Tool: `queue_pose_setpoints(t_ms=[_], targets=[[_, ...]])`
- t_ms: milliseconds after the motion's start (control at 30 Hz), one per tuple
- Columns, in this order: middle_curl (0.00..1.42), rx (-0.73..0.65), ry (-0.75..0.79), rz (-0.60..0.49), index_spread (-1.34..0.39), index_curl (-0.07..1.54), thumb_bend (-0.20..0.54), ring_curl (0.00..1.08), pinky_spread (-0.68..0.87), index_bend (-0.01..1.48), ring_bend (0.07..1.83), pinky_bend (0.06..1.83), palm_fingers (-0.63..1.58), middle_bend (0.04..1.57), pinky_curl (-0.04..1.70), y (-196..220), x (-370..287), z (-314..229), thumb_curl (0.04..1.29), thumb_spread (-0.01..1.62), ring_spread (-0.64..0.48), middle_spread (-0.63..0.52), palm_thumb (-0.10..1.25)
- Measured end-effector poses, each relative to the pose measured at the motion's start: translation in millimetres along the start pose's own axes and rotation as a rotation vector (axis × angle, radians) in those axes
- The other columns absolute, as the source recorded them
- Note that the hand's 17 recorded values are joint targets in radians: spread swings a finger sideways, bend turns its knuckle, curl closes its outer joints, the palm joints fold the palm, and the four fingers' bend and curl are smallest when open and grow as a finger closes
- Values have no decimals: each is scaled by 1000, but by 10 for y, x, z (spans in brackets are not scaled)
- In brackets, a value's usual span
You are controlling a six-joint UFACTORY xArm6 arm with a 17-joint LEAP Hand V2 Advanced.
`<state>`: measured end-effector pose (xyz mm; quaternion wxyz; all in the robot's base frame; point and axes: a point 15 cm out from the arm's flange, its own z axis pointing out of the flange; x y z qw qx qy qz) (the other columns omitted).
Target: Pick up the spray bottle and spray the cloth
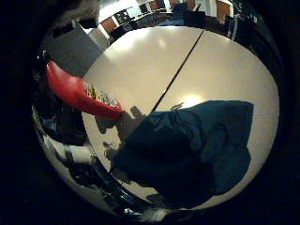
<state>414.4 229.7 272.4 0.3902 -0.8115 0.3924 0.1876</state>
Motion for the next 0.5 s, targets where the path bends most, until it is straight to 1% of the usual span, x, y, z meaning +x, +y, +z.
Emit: queue_pose_setpoints(t_ms=[233, 367, 500], targets=[[515, 10, 51, -10, -344, 495, -26, 459, 64, 196, 974, 749, 299, 555, 603, 52, 117, -358, 355, 1035, -200, -134, 626], [505, 23, 79, -2, -341, 480, -25, 452, 89, 195, 953, 726, 309, 547, 586, 105, 192, -569, 351, 1034, -198, -132, 628], [497, 27, 81, 15, -339, 466, -25, 449, 100, 192, 941, 723, 320, 537, 571, 204, 203, -638, 349, 1034, -198, -132, 628]])
